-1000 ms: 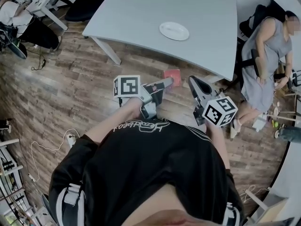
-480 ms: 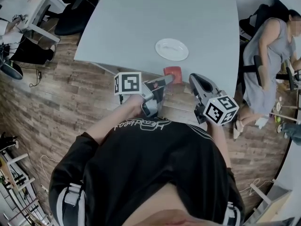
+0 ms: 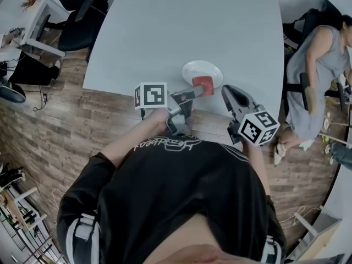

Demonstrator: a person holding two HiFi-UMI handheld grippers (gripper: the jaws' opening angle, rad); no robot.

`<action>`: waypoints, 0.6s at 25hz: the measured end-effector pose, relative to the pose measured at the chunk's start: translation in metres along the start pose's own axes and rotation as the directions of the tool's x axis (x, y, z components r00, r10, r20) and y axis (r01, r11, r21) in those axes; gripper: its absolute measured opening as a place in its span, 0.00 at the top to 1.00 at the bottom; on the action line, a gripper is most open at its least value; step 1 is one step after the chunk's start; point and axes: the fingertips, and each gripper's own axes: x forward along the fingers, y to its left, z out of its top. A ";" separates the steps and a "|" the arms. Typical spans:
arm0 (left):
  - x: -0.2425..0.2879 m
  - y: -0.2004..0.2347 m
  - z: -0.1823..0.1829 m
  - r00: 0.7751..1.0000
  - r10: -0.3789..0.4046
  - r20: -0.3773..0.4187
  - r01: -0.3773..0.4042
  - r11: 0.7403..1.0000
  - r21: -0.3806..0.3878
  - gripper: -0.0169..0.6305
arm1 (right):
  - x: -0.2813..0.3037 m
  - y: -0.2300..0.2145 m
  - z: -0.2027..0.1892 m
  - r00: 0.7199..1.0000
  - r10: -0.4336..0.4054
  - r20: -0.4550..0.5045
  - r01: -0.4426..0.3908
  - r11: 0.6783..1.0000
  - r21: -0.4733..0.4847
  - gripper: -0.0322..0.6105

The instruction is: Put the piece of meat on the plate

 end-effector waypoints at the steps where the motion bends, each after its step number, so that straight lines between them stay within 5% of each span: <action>1: 0.002 0.002 0.005 1.000 0.002 -0.004 -0.002 1.000 -0.003 0.84 | 0.004 -0.004 0.002 1.000 -0.004 -0.001 0.004 1.000 0.003 0.92; 15: 0.025 0.034 0.043 0.997 0.031 -0.068 -0.033 0.999 -0.031 0.84 | 0.035 -0.033 0.002 0.998 -0.067 -0.006 0.067 0.996 0.056 0.92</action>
